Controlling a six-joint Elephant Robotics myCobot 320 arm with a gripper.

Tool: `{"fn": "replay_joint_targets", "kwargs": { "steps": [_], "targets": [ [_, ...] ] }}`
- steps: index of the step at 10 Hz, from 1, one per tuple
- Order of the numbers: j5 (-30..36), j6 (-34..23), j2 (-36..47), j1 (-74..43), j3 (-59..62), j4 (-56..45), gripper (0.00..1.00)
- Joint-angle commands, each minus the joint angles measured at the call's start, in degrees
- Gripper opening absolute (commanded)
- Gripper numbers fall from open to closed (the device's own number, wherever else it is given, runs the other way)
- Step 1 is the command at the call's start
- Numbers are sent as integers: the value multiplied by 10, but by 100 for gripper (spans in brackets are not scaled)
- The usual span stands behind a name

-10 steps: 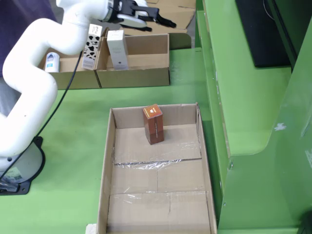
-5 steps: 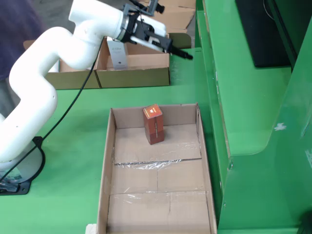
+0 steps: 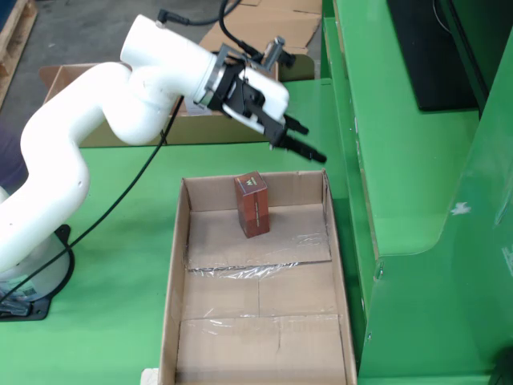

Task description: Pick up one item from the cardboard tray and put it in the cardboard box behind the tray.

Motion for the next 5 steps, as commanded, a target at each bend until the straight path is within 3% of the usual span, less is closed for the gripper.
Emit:
{"fn": "replay_joint_targets", "kwargs": {
  "steps": [1, 5],
  "targets": [
    [-6, 0, 18, -149, 15, 7, 100],
    [-6, -1, 18, -149, 15, 7, 100]
  ]
}}
